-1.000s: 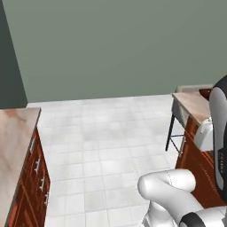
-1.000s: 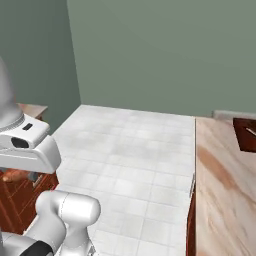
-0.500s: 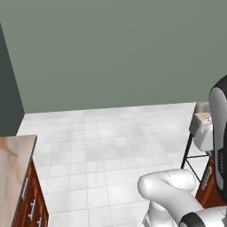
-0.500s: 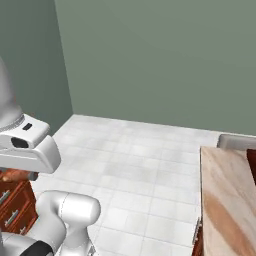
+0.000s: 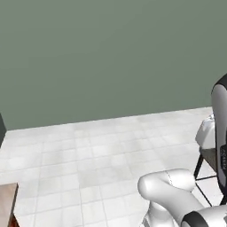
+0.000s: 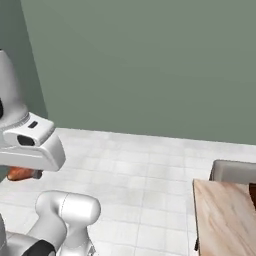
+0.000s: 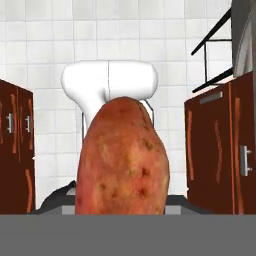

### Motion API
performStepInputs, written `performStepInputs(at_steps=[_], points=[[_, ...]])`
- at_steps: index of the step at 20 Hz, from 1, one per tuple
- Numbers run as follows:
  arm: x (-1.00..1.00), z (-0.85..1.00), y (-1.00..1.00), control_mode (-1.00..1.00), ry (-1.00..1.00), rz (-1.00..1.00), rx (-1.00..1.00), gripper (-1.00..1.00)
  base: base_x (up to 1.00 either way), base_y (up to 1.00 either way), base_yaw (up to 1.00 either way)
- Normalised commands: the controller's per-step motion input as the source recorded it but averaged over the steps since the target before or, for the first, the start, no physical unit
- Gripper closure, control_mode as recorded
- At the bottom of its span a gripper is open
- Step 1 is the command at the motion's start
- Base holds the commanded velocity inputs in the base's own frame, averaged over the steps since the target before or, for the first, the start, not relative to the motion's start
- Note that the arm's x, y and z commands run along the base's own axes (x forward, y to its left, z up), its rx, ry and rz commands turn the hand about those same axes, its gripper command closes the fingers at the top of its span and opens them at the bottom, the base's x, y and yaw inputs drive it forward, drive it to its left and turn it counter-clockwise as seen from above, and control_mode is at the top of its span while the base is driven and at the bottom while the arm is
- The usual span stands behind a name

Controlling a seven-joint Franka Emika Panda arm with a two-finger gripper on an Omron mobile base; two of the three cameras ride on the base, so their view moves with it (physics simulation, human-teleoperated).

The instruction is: Gather the sweet potatos from the fridge and place them on a tray on the dining counter. Then gather the steaks from the fridge and place them on the other tray.

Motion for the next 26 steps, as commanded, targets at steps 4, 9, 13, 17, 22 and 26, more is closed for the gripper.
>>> performStepInputs(at_steps=[4,9,13,17,22,26], points=[[0.0,0.0,0.0,1.0,0.0,0.0,0.0,1.0,0.21,-0.01,-0.76],[0.0,0.0,0.0,1.0,0.0,0.0,0.0,1.0,0.04,0.0,-0.86],[0.0,0.0,0.0,1.0,0.0,0.0,0.0,1.0,0.12,0.04,-0.83],[0.0,0.0,0.0,1.0,0.0,0.0,0.0,1.0,0.52,0.4,-0.68],[0.0,0.0,0.0,1.0,0.0,0.0,0.0,1.0,0.56,0.59,-0.59],[0.0,0.0,0.0,1.0,0.0,0.0,0.0,1.0,0.56,0.34,-0.54]])
